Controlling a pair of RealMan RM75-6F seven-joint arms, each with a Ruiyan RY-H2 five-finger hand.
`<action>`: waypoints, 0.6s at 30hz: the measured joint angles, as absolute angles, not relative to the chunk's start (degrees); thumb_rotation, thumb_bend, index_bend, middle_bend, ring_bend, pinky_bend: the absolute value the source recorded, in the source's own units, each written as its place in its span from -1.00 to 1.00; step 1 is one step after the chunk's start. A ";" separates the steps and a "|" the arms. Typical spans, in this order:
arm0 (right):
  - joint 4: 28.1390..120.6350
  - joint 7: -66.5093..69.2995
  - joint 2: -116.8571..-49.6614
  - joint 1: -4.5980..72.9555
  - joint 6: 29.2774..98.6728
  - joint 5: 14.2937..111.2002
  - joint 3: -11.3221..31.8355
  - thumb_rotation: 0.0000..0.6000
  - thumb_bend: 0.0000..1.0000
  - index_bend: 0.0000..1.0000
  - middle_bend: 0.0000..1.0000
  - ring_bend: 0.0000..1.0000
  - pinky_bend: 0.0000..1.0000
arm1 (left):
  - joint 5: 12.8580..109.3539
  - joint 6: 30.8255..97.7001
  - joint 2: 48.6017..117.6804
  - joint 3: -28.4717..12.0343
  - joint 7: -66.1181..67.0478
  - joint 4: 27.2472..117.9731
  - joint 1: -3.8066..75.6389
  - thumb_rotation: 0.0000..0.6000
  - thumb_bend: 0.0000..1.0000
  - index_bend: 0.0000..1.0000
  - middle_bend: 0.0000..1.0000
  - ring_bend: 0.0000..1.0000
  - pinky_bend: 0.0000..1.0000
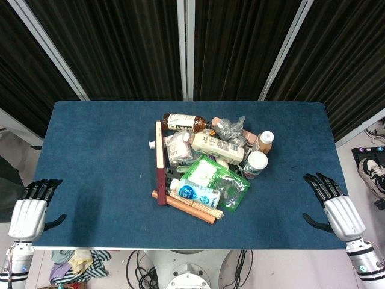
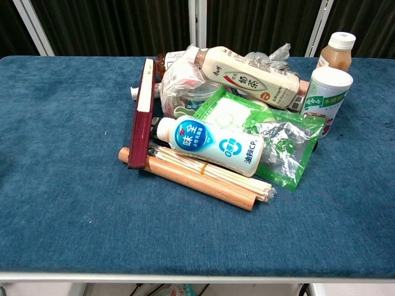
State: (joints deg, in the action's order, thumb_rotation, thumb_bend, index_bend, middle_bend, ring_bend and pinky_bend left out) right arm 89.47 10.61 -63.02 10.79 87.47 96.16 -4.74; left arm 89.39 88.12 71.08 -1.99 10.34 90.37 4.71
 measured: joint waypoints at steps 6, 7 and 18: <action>91.15 11.87 -62.96 12.23 84.54 96.74 -4.35 1.00 -0.67 -1.00 -0.85 -1.00 -0.76 | 89.08 87.75 71.27 -2.13 9.95 89.88 4.97 1.00 -0.83 -0.65 -0.61 -0.68 -0.62; 91.54 12.13 -62.92 12.65 83.92 97.00 -4.32 1.00 -0.67 -1.00 -0.85 -1.00 -0.76 | 89.09 87.74 71.28 -2.12 9.87 89.84 4.98 1.00 -0.83 -0.65 -0.61 -0.68 -0.62; 98.97 13.75 -67.44 23.50 65.95 94.62 -0.88 1.00 -0.82 -1.00 -0.89 -1.00 -0.75 | 90.33 89.06 71.86 -1.58 8.08 88.51 4.54 1.00 -0.83 -0.65 -0.61 -0.68 -0.62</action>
State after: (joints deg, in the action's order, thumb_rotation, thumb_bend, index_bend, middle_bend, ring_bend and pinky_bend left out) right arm 98.97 13.75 -67.44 23.50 65.95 94.62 -0.88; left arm 90.33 89.06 71.86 -1.58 8.08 88.51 4.54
